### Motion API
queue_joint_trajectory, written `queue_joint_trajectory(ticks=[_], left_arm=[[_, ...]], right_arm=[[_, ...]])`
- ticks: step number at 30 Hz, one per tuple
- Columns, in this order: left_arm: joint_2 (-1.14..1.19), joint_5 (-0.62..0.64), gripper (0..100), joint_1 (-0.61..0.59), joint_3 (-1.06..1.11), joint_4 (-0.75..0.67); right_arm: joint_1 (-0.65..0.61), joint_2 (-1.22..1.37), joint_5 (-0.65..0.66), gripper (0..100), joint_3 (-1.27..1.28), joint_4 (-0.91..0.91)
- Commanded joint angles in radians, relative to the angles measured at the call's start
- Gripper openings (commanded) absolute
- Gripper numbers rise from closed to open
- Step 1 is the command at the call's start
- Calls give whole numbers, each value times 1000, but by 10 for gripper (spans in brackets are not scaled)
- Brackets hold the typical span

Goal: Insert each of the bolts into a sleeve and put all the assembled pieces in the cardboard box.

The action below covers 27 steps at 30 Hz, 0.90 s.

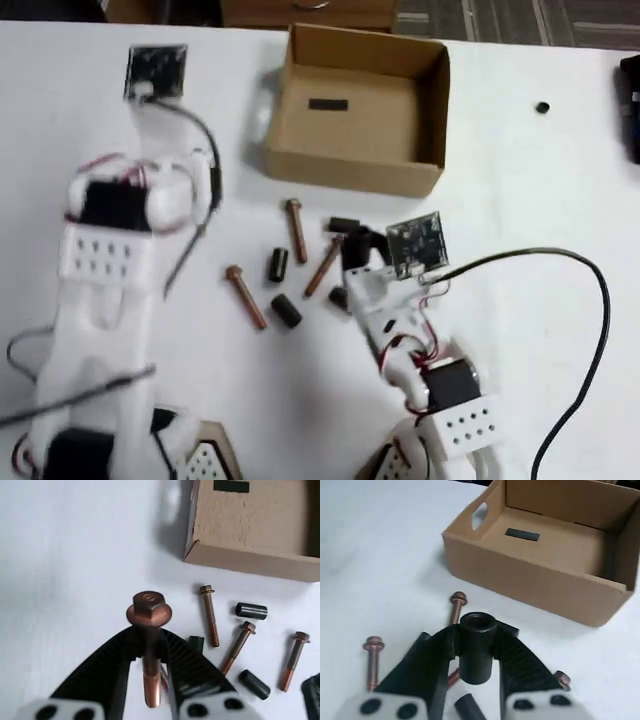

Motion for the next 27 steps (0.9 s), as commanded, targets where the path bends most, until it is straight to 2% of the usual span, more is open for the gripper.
queue_joint_trajectory(ticks=[1,7,10,15,21,27], left_arm=[[-210,98,22,71,177,-173],[-497,121,22,138,553,-582],[-644,121,22,173,684,-678],[-787,176,22,299,728,-594],[-793,232,23,315,670,-431],[-796,238,23,311,667,-370]], right_arm=[[-58,-8,-114,19,-5,4],[-116,-8,-164,19,25,5],[-127,-8,-164,19,35,5],[-165,-8,-164,19,55,-2],[-243,-8,-161,19,98,-73],[-295,-8,-157,19,158,-166]])
